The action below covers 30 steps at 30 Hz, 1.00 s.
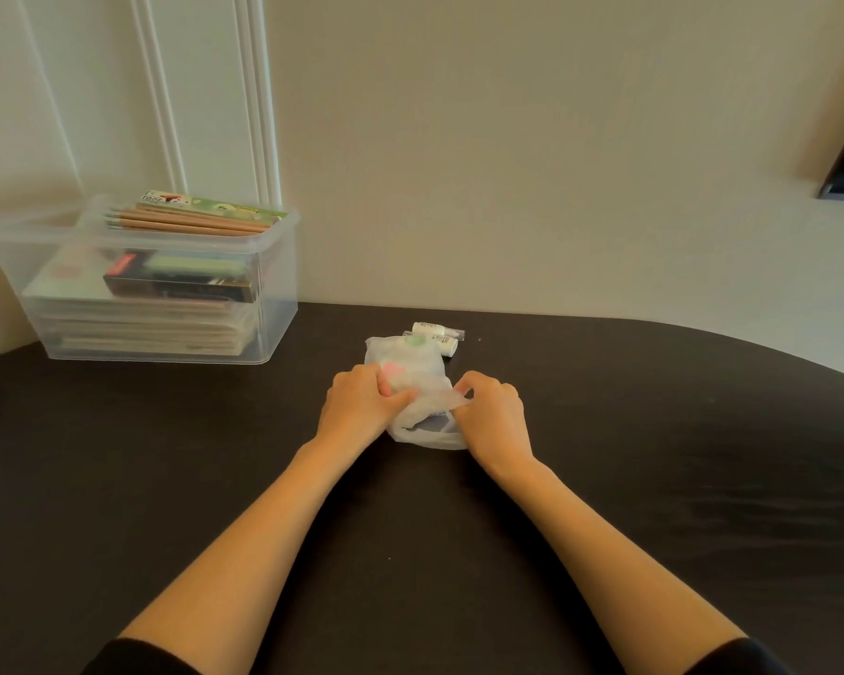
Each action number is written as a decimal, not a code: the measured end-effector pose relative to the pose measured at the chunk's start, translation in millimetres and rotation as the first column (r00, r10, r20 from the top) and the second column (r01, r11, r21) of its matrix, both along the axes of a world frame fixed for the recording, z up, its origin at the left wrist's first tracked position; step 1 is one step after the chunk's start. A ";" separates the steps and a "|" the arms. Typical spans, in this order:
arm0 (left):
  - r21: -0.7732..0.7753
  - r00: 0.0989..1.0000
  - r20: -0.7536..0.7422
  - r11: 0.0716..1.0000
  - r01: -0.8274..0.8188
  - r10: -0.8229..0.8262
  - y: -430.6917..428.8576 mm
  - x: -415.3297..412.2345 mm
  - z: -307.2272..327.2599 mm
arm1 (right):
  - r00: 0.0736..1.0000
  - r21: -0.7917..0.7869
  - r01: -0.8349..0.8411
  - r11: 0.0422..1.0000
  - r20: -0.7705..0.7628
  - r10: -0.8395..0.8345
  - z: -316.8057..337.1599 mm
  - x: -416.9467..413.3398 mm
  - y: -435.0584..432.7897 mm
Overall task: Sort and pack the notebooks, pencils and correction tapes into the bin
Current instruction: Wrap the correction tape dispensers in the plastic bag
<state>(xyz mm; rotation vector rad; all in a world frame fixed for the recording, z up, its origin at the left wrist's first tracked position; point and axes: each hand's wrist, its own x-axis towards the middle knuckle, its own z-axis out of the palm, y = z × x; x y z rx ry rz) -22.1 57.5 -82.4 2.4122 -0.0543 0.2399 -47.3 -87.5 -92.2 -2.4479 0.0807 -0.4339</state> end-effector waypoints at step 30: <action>-0.107 0.998 -0.058 0.994 -0.018 0.012 5.2 33.2 -2.9 | 0.995 0.015 -0.086 0.996 -0.054 0.087 7.5 45.2 0.8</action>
